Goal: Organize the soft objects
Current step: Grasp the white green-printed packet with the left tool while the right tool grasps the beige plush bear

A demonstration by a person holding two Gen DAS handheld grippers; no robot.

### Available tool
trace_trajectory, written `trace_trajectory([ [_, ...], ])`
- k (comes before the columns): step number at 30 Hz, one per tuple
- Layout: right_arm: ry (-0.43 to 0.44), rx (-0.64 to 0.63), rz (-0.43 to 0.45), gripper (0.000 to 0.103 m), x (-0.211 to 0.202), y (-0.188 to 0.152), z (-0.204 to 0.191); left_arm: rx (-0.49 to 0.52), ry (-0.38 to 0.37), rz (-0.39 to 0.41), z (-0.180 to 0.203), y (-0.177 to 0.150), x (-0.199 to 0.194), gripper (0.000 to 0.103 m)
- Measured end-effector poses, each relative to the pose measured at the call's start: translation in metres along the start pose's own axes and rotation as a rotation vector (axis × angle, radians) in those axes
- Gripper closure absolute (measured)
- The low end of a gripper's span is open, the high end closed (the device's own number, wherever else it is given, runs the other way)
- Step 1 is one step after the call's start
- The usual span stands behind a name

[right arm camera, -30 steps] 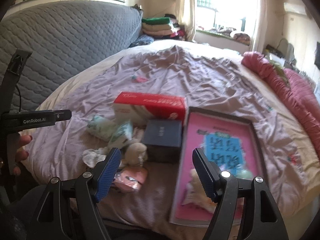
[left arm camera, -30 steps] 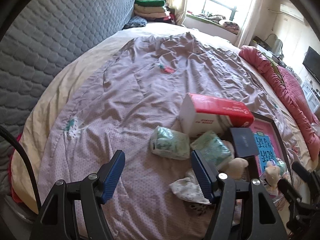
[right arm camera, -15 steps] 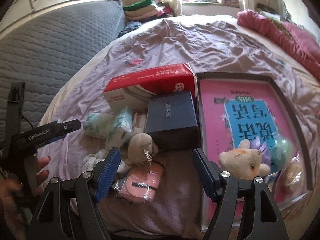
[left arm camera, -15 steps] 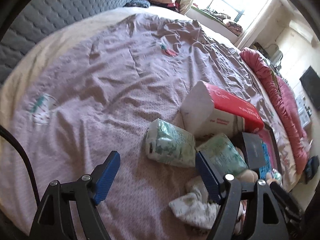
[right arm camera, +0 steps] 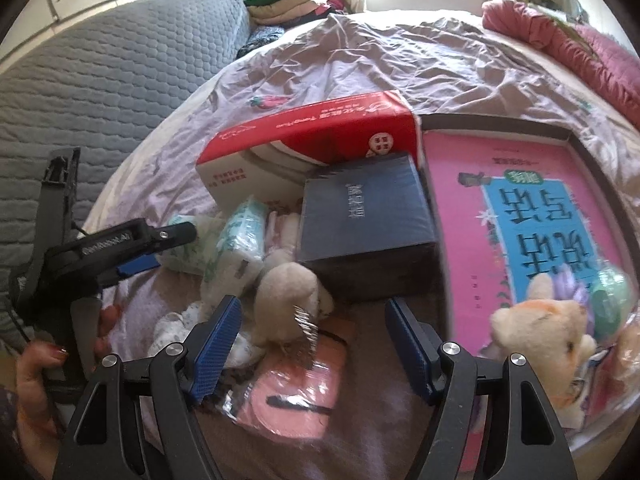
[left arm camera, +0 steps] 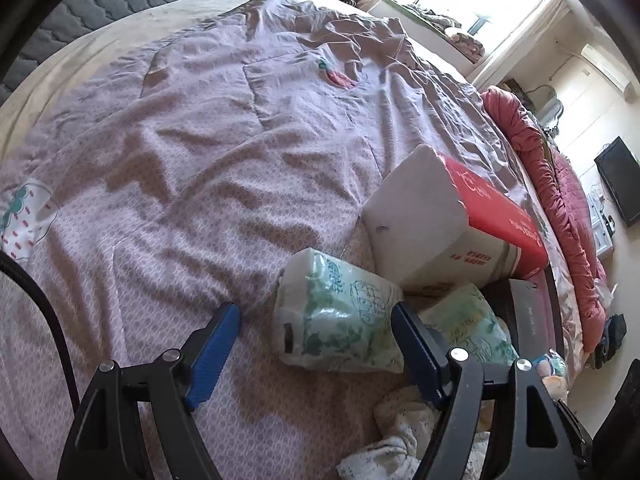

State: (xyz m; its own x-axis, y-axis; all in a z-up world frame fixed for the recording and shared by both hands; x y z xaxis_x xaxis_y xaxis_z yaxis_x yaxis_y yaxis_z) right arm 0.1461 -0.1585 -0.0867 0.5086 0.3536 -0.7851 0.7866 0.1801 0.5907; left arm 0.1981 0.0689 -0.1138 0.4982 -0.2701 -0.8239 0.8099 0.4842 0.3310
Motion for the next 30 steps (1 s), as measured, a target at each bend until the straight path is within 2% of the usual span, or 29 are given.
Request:
trace_trajectory([
  [4, 0.010, -0.007, -0.010, 0.046, 0.008, 0.002, -0.004, 0.015, -0.011, -0.001, 0.003, -0.001, 0.003, 0.027],
  [10, 0.024, -0.011, -0.013, 0.060, 0.015, 0.002, -0.008, 0.026, -0.031, -0.014, 0.007, -0.004, 0.005, 0.038],
  [15, 0.040, 0.003, -0.002, 0.064, 0.012, 0.000, -0.006, 0.000, -0.061, -0.030, 0.003, -0.005, 0.006, 0.049],
  [17, 0.044, 0.004, 0.006, 0.065, 0.010, 0.000, -0.006, -0.022, -0.097, -0.030, 0.001, -0.005, 0.004, 0.061],
  [23, 0.041, -0.010, 0.017, 0.066, -0.002, -0.003, -0.008, -0.014, -0.106, -0.010, 0.001, -0.007, -0.004, 0.072],
  [30, 0.046, -0.025, 0.045, 0.066, -0.021, -0.006, -0.011, 0.029, -0.069, 0.070, 0.004, -0.010, -0.037, 0.075],
])
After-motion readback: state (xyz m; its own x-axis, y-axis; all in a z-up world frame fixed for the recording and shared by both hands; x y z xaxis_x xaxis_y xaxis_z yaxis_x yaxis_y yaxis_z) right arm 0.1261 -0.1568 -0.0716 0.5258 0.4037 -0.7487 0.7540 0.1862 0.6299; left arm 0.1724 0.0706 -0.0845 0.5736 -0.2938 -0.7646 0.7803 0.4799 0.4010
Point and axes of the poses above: each gripper's, at about its wrist camera, not at the fingertips, and x roughly the way its jaws point, z to its right, y to its top, the point moved 4 cm from there along x, roughly the way its jaws point, and after that the axes turned 12 degrees about -x, right-handed, at the moved point
